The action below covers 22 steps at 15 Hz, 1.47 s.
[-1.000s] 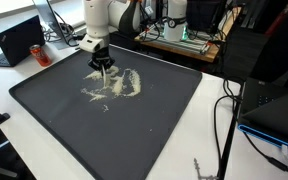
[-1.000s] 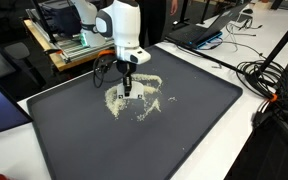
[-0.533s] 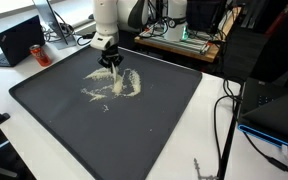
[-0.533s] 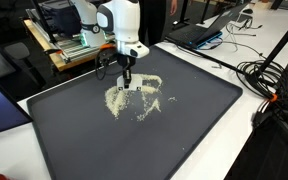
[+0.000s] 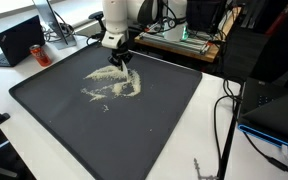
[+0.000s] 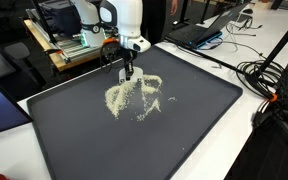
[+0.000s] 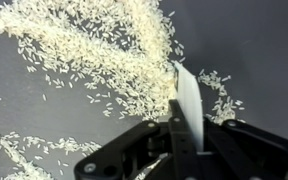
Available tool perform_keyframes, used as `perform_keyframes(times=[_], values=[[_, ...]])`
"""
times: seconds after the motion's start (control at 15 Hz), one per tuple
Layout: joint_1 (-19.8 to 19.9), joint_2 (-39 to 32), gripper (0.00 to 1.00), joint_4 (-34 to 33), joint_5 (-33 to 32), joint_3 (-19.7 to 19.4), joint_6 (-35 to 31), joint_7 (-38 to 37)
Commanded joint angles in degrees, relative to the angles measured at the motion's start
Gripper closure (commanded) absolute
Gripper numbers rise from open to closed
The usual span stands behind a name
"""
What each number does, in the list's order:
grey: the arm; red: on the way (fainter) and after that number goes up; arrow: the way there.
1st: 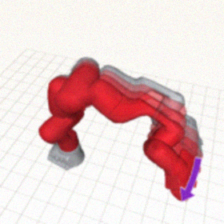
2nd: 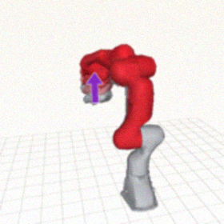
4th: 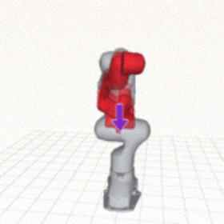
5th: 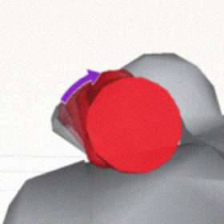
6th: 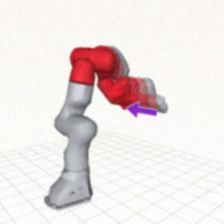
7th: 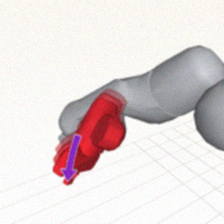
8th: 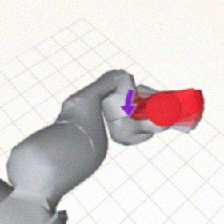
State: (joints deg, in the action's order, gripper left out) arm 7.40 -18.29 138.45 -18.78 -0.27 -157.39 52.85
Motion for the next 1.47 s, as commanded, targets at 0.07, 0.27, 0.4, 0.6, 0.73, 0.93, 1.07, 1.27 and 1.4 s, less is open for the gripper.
perform_keyframes(times=[0.07,0.27,0.4,0.6,0.73,0.93,1.07,1.27,1.4], values=[[0.85,4.62,0.99,2.37,1.97,0.61,0.33,0.95],[-0.29,7.81,0.99,2.53,0.45,-0.12,0.73,0.05],[-1.37,9.82,0.99,2.27,-0.49,-0.15,2.35,-0.40],[-3.93,11.99,0.99,1.15,-3.29,-0.29,5.89,-2.97],[-5.72,12.91,0.99,0.12,-4.56,0.35,9.40,-4.41],[-8.30,13.36,0.99,-1.96,-6.30,1.55,14.29,-6.55],[-9.83,13.29,0.99,-3.51,-8.14,2.36,17.10,-8.38],[-12.01,12.71,0.99,-5.81,-13.11,3.54,21.34,-11.74],[-13.21,12.25,0.99,-7.07,-16.55,4.32,24.11,-13.82]])
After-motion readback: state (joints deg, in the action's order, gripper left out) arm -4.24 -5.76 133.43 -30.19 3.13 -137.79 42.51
